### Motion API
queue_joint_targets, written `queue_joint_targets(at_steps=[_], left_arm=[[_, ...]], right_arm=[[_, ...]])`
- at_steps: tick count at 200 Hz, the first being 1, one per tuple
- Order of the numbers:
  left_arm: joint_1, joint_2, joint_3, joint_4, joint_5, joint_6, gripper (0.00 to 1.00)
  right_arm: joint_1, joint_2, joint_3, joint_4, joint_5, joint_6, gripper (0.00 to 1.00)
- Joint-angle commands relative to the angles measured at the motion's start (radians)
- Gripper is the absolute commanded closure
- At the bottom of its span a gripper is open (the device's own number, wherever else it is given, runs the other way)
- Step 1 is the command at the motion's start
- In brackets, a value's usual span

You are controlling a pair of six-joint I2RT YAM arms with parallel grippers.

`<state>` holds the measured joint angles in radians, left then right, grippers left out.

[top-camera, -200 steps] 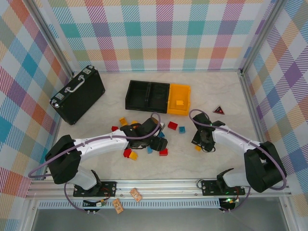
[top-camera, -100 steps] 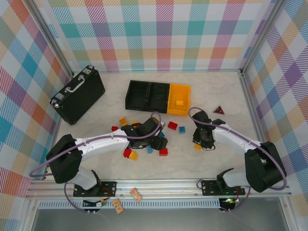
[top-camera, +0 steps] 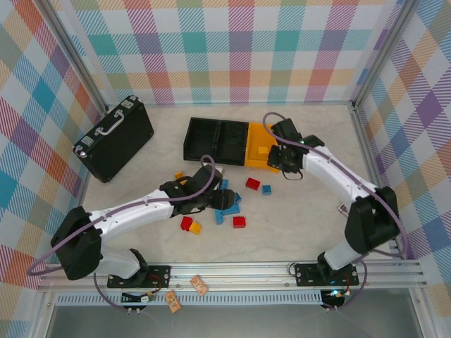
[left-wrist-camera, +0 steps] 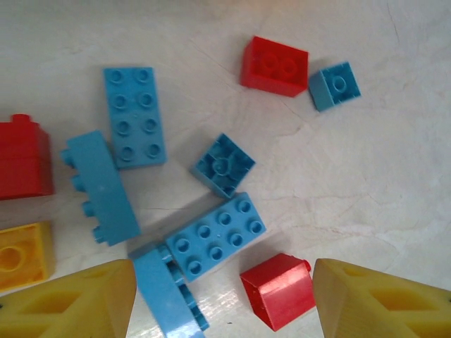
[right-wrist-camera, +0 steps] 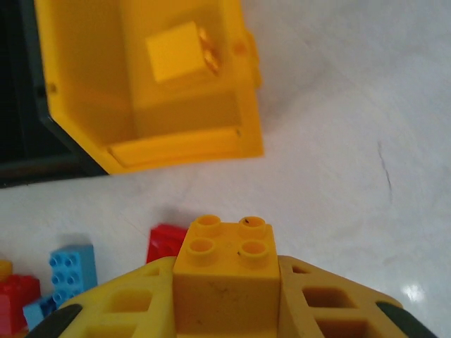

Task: Sort the legos into containers by color
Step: Pick up the lego from the bottom-right of the table, then place the lego in the container.

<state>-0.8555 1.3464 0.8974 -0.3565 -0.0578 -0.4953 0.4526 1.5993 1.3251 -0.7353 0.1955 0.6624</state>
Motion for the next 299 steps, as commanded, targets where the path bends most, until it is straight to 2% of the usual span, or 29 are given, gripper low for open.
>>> queue_joint_targets(at_steps=[1,71,129,175,225,253,299], left_arm=[[0.016,-0.043,-0.026,-0.004,-0.021,-0.04,0.33],[0.029,-0.101,-0.063,-0.036,-0.056,-0.064,0.33],[0.069,-0.13,-0.092,-0.033,-0.06,-0.094,0.32],[0.081,-0.128,-0.095,-0.033,-0.06,-0.101,0.32],[0.112,-0.135,-0.097,-0.05,-0.074,-0.13,0.32],[0.14,-0.148,-0.097,-0.049,-0.071,-0.14,0.32],[0.158,-0.152,-0.089,-0.061,-0.072,-0.138,0.31]], right_arm=[[-0.006,0.099,0.128,-0.029,0.012,-0.079,0.71],[-0.052,0.419,0.438,-0.011,-0.138,-0.098,0.7],[-0.054,0.547,0.54,-0.023,-0.176,-0.099,0.68],[-0.055,0.569,0.537,-0.015,-0.187,-0.09,0.65],[-0.052,0.544,0.526,-0.019,-0.191,-0.087,0.51],[-0.051,0.486,0.487,-0.01,-0.188,-0.085,0.51],[-0.037,0.362,0.32,0.042,-0.205,-0.073,0.51]])
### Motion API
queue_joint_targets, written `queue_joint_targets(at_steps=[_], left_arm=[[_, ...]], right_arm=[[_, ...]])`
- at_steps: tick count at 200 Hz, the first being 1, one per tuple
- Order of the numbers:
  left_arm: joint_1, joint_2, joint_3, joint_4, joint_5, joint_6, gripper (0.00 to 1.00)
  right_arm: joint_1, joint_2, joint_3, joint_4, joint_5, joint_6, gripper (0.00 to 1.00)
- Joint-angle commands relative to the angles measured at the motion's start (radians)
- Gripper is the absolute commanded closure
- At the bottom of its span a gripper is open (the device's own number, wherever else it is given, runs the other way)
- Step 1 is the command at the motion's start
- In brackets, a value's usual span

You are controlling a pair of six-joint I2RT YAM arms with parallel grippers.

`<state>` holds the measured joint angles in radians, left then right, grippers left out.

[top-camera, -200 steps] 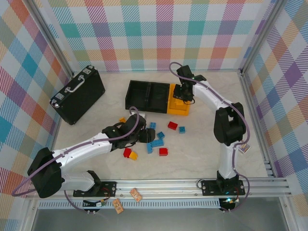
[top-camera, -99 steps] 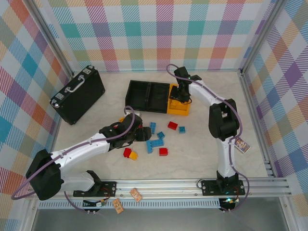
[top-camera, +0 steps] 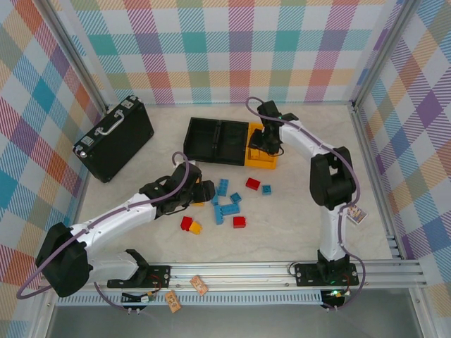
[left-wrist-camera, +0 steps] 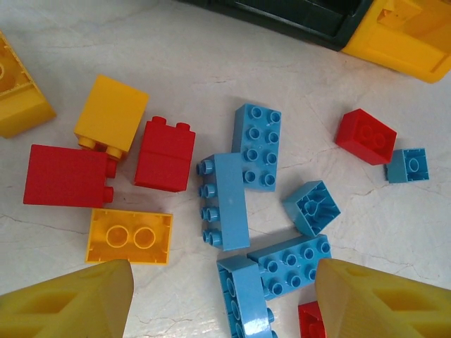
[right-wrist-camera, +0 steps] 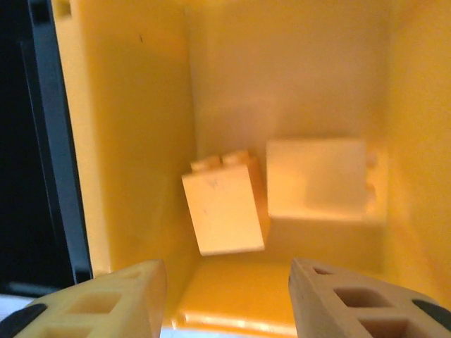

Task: Sort the legos into containers by color
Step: Place the lego in the container, then rotate the container at the top-center of the table.

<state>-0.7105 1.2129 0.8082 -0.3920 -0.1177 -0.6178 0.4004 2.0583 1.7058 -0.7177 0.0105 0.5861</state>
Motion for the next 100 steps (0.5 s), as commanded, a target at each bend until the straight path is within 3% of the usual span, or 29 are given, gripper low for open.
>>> queue_joint_targets(at_steps=[1,51,100], left_arm=[[0.014,-0.019,0.0,-0.026,-0.012,-0.015,0.31],[0.019,-0.013,-0.007,-0.021,-0.009,-0.016,0.31],[0.023,-0.009,-0.005,-0.025,-0.007,-0.014,0.31]], right_arm=[[0.016,-0.1,-0.066,0.026,-0.02,0.003,0.51],[0.026,-0.21,-0.253,0.063,-0.003,0.002,0.51],[0.006,-0.206,-0.3,0.063,0.052,-0.015,0.52]])
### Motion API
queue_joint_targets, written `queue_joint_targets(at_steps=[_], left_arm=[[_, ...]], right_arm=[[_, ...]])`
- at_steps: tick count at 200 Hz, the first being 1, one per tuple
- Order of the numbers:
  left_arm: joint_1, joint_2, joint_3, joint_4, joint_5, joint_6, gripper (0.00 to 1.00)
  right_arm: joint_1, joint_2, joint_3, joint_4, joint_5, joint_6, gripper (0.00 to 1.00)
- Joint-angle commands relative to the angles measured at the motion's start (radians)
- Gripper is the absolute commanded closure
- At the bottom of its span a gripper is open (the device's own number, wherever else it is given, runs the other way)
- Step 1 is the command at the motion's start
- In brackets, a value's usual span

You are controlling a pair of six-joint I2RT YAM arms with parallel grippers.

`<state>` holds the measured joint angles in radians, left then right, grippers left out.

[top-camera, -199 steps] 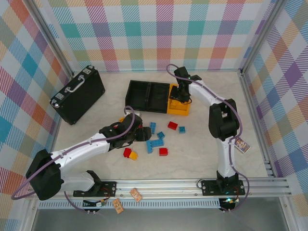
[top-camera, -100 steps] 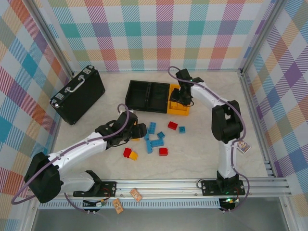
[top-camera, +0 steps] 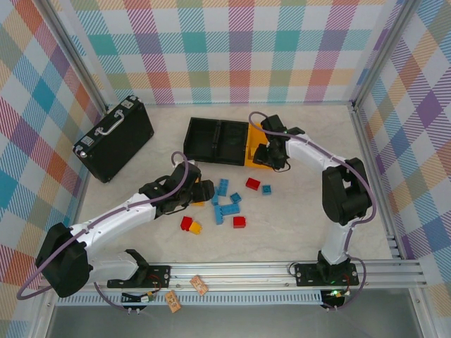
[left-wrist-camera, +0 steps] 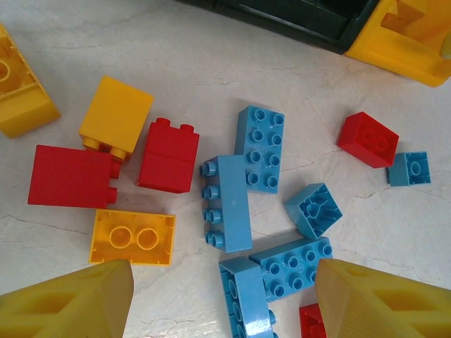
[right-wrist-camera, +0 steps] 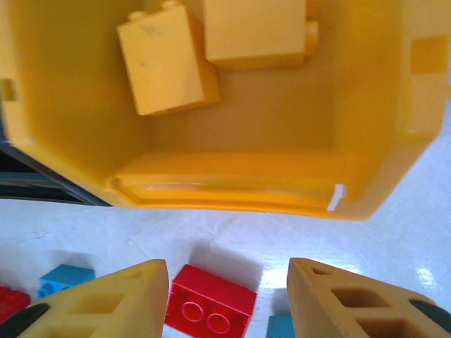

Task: Sort the legos into containers by color
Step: Rotate the container at the top-center of the table.

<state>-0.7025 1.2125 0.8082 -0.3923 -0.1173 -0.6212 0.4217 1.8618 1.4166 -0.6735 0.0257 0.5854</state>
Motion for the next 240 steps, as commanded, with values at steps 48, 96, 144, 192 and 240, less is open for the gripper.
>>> queue_joint_targets(at_steps=[48,96,144,192,240], left_arm=[[0.015,-0.028,-0.015,-0.04,-0.019,-0.014,0.31],[0.016,-0.036,-0.019,-0.057,-0.032,-0.013,0.31],[0.016,-0.027,-0.019,-0.053,-0.037,-0.016,0.31],[0.015,-0.02,-0.022,-0.051,-0.033,-0.028,0.31],[0.015,-0.024,-0.03,-0.051,-0.039,-0.035,0.32]], right_arm=[[-0.05,0.049,0.031,0.014,0.068,-0.039,0.52],[-0.076,0.084,0.09,0.009,0.076,-0.063,0.52],[-0.094,0.121,0.142,0.002,0.08,-0.085,0.54],[-0.117,0.165,0.189,0.0,0.083,-0.1,0.64],[-0.125,0.221,0.278,-0.032,0.104,-0.127,0.73]])
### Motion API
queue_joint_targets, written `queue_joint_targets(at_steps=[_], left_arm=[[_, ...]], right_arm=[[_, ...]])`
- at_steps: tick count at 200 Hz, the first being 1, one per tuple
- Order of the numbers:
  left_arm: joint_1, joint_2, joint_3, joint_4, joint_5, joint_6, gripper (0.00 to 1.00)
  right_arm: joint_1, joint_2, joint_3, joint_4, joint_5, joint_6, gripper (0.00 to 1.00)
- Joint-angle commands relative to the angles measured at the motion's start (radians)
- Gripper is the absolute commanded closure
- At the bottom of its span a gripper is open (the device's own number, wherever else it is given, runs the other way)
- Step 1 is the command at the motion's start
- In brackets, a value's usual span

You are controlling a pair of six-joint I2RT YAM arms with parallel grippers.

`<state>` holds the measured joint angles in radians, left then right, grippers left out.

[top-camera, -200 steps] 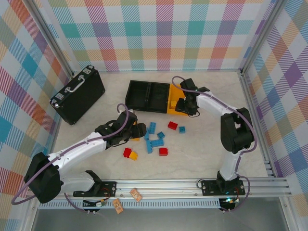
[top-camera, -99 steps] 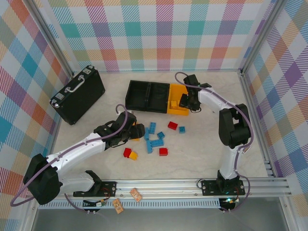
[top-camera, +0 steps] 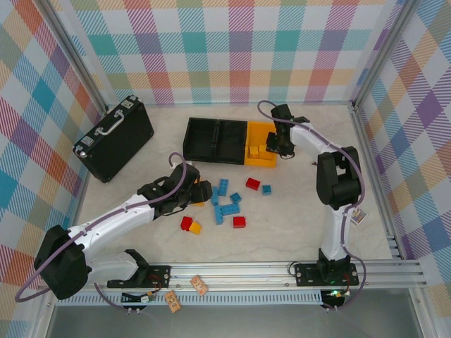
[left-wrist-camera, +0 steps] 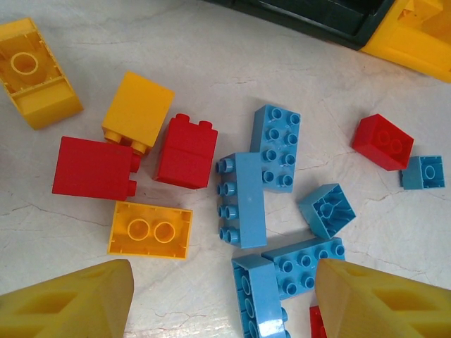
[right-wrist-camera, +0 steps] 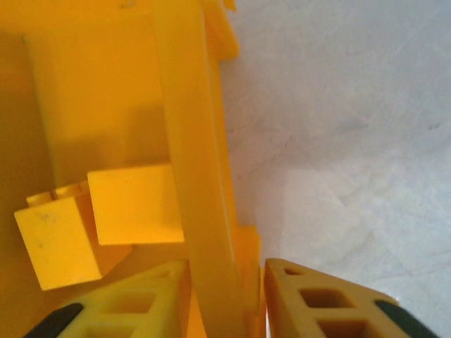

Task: Sort the legos into containers by color
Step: Rotate the container at the top-center of the table, then pick up the lego from the middle-left of the table.

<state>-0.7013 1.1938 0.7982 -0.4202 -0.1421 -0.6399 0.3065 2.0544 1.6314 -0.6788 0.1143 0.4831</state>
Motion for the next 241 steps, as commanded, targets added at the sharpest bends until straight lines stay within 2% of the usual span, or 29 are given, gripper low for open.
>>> queue_joint_targets(at_steps=[1,71,100,130,159,196,241], left_arm=[[0.014,-0.005,-0.02,-0.023,-0.013,-0.016,0.31],[0.015,-0.006,-0.025,-0.03,-0.031,-0.016,0.31],[0.017,-0.001,-0.016,-0.042,-0.041,-0.02,0.31],[0.035,0.003,0.01,-0.094,-0.068,-0.03,0.29],[0.077,0.011,0.032,-0.159,-0.11,-0.043,0.27],[0.172,0.032,0.037,-0.197,-0.12,-0.027,0.26],[0.332,0.128,0.04,-0.163,-0.065,0.093,0.2]], right_arm=[[-0.01,0.03,0.064,-0.029,0.016,-0.025,0.73],[-0.018,0.084,0.152,-0.065,0.049,-0.065,0.73],[-0.017,0.06,0.153,-0.086,0.058,-0.072,0.63],[-0.018,-0.054,0.067,-0.057,0.053,-0.071,0.5],[-0.017,-0.171,-0.025,-0.046,0.045,-0.066,0.42],[-0.005,-0.349,-0.174,-0.019,-0.024,-0.07,0.41],[0.067,-0.562,-0.4,0.053,-0.18,-0.078,0.41]])
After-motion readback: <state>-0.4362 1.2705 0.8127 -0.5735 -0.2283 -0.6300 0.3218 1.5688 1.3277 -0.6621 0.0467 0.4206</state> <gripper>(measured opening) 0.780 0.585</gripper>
